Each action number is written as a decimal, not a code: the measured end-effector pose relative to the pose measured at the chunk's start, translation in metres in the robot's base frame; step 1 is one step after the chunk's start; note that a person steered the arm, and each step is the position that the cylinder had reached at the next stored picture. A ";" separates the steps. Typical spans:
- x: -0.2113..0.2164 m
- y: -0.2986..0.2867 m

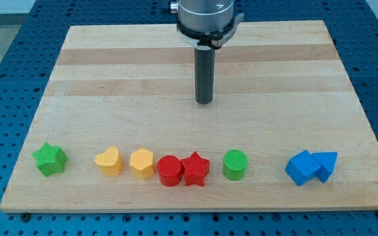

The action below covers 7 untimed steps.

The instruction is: Push the yellow heart to the yellow hexagon

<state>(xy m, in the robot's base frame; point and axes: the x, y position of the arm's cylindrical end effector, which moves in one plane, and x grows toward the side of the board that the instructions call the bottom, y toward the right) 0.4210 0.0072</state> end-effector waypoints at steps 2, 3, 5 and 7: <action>0.029 -0.103; 0.038 -0.114; 0.079 -0.162; 0.099 -0.175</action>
<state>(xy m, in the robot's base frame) 0.5204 -0.1673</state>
